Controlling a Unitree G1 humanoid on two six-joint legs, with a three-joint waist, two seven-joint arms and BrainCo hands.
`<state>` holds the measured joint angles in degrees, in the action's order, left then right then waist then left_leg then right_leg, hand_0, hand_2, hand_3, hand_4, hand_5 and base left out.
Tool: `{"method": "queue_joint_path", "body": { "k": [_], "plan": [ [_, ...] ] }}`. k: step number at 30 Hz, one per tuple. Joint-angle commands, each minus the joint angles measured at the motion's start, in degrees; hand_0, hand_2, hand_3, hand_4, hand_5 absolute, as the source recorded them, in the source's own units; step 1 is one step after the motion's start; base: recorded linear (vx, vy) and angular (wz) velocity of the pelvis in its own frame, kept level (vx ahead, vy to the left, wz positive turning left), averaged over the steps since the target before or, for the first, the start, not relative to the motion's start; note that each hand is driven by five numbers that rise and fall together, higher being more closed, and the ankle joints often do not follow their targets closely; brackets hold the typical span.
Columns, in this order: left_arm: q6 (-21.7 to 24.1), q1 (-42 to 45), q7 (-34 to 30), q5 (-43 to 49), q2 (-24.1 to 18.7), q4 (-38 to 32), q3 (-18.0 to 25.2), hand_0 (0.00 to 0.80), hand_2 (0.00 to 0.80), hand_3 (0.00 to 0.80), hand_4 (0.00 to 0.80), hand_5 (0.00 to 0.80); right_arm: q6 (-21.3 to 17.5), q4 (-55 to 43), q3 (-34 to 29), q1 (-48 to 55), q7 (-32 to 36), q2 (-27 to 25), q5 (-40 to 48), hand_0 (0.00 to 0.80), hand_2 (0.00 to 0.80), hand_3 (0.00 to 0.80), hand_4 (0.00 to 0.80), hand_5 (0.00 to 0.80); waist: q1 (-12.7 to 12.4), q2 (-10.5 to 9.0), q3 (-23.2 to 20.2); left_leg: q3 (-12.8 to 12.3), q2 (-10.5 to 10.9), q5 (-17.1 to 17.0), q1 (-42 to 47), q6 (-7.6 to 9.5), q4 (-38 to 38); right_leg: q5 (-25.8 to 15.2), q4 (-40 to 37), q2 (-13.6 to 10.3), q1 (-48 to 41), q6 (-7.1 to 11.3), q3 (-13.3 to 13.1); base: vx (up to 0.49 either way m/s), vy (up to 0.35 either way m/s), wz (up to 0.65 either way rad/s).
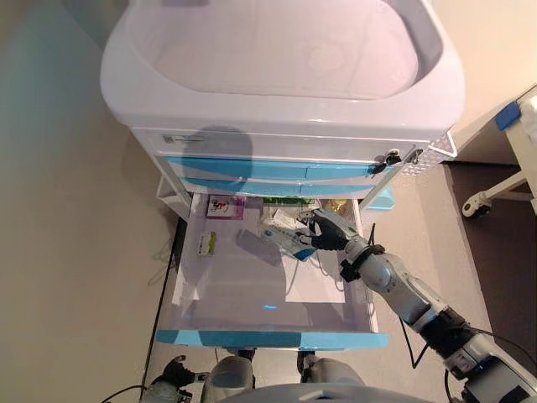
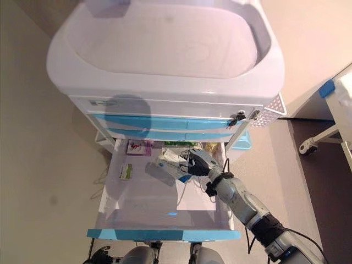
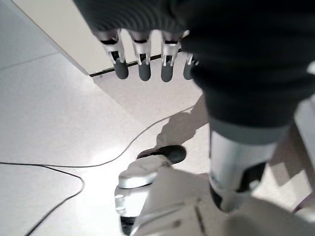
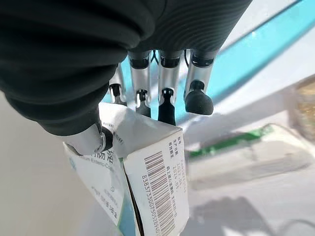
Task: Open the drawer and pick up the medicine
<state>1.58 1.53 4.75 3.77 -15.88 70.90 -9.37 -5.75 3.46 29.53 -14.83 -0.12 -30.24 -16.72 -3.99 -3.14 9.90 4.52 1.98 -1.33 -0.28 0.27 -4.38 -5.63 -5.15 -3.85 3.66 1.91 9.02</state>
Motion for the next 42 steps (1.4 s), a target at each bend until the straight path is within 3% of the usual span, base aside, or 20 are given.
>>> {"method": "queue_joint_path", "body": {
  "k": [1,4,13,17,22,31,42],
  "plan": [
    [-0.48,0.92,-1.27,2.61,-0.45,3.75,1.06,0.0,0.0,0.0,0.0,0.0,-0.89,-7.11,-1.31,1.25,2.59,-0.29,8.63,0.8,0.8,0.8,0.8,0.8,-1.01,-0.85,-3.74,-0.74,1.96,-1.56,-3.75,1.52,-0.62,1.14,3.8,-0.74,1.03,3.13,-0.75,0.057,-0.015,-0.08],
    [-0.49,1.28,-2.11,3.04,-0.96,3.88,1.54,0.0,0.0,0.0,0.0,0.0,-0.74,-9.14,-2.25,1.52,5.11,-1.53,13.78,0.8,0.8,0.8,0.8,0.8,-1.1,-1.19,-4.51,-0.86,1.91,-1.36,-3.16,1.42,-0.62,1.27,3.57,-0.7,0.33,3.07,-0.86,0.041,-0.008,-0.07],
    [-0.29,3.1,-6.32,3.65,-2.29,4.64,3.07,0.0,0.0,0.0,0.0,0.0,0.01,-20.35,-4.84,-2.43,14.58,-13.22,34.8,0.8,0.8,0.8,0.8,0.8,-1.47,-2.72,-7.44,-1.32,1.52,-0.8,-1.57,0.87,-0.62,1.39,2.66,-0.44,-1.64,3.16,-0.81,0.022,-0.009,-0.01],
    [-0.02,3.84,-7.86,3.26,-2.48,5.08,2.97,0.0,0.0,0.0,0.0,0.0,0.91,-24.46,-4.38,-6.74,18.47,-22.04,48.0,0.8,0.8,0.8,0.8,0.8,-1.4,-3.52,-8.59,-1.46,1.41,-0.73,-1.17,0.62,-0.62,1.48,2.58,-0.36,-2.12,3.19,-0.7,0.0,0.0,0.0],
    [0.18,4.82,-8.67,2.63,-1.92,5.5,2.59,0.0,0.0,0.0,0.0,0.0,-0.01,-26.3,-5.72,-10.82,18.61,-29.43,55.68,0.8,0.8,0.8,0.8,0.8,-1.2,-4.09,-9.69,-1.6,1.27,-0.53,-0.6,0.47,-0.62,1.64,2.61,-0.31,-2.71,3.25,-0.41,0.028,-0.002,-0.01],
    [-0.15,6.39,-8.35,0.89,-1.38,5.56,2.67,0.0,0.0,0.0,0.0,0.0,-2.08,-20.02,-6.54,-21.04,12.23,-32.86,54.19,0.8,0.8,0.8,0.8,0.8,-1.46,-4.35,-10.14,-1.67,1.25,-0.12,0.22,0.7,-0.62,2.03,3.14,-0.28,-3.13,3.24,-0.47,0.008,0.002,0.0],
    [-0.8,7.43,-7.06,-2.84,-2.21,6.4,0.59,0.0,0.0,0.0,0.0,0.0,0.08,8.94,3.7,-40.62,3.16,-28.24,46.25,0.8,0.8,0.8,0.8,0.8,-3.14,-5.17,-9.06,-1.27,1.37,0.04,0.85,1.07,-0.62,2.59,4.03,-0.24,-3.7,3.09,-0.11,0.004,0.001,0.0]
  ]
}}
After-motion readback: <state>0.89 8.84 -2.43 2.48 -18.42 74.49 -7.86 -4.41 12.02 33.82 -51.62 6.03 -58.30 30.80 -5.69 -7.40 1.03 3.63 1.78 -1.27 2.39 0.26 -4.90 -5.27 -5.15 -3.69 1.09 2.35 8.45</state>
